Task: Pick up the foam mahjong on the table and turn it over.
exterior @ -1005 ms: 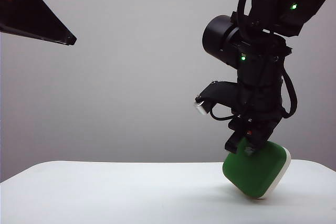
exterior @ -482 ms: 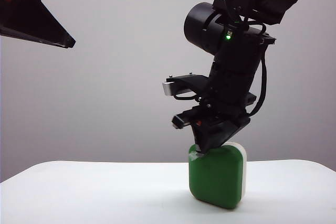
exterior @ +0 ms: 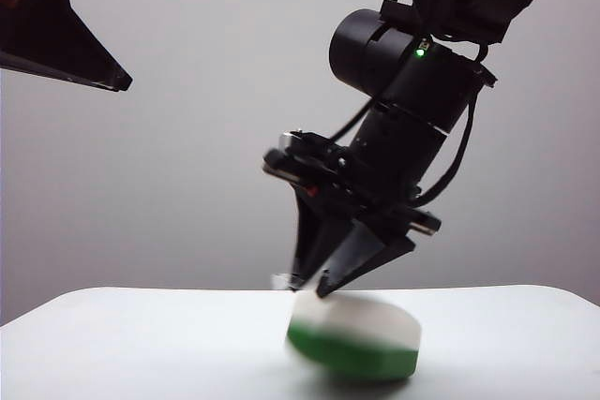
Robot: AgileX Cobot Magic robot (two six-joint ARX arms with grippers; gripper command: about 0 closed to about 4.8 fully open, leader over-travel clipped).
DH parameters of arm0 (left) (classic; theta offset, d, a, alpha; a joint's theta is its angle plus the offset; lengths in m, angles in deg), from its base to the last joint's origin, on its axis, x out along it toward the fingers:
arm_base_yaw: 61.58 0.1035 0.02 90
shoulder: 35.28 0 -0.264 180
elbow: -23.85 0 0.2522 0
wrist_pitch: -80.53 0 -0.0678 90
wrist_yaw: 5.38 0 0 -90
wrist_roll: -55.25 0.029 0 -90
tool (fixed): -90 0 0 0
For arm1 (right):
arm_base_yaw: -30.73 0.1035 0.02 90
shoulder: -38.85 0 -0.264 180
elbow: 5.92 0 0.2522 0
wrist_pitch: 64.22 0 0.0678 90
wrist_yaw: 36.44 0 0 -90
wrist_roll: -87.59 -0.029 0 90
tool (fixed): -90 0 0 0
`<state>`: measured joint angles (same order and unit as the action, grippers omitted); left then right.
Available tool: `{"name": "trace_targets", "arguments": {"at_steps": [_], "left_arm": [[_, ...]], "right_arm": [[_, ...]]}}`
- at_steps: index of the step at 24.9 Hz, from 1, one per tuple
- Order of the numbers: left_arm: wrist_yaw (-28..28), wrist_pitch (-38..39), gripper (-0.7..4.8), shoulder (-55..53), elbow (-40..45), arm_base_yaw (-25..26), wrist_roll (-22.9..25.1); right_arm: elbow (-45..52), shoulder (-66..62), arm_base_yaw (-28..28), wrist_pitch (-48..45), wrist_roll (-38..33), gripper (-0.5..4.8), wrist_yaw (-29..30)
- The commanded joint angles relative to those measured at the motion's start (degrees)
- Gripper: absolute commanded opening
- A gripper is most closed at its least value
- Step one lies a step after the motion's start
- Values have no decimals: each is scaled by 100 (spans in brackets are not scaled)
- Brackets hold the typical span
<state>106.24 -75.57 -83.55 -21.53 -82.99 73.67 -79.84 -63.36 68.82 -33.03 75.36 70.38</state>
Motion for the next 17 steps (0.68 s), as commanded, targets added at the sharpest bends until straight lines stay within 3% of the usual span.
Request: {"name": "trace_targets", "arguments": {"at_steps": [1,3,4,7,11,13,17], "left_arm": [[9,-33,84,7,-37,0,4],[4,-31,84,7,-37,0,4],[2,-26,84,9,-37,0,7],[-160,9,84,13,-37,2,28],[-407,164,60,15,-39,4,76],[-413,433,5,61,-37,2,280],[-1110,472,-4,363,-37,9,258]], "right_arm": [[-11,50,17,-52,-177,130,590],[-11,125,9,52,-166,119,590],[-7,271,9,210,-39,80,444],[0,800,9,463,175,30,98],[92,1596,9,1113,170,21,-455],[442,2096,9,946,7,21,-636],[1572,3449,-184,356,-481,20,-1305]]}}
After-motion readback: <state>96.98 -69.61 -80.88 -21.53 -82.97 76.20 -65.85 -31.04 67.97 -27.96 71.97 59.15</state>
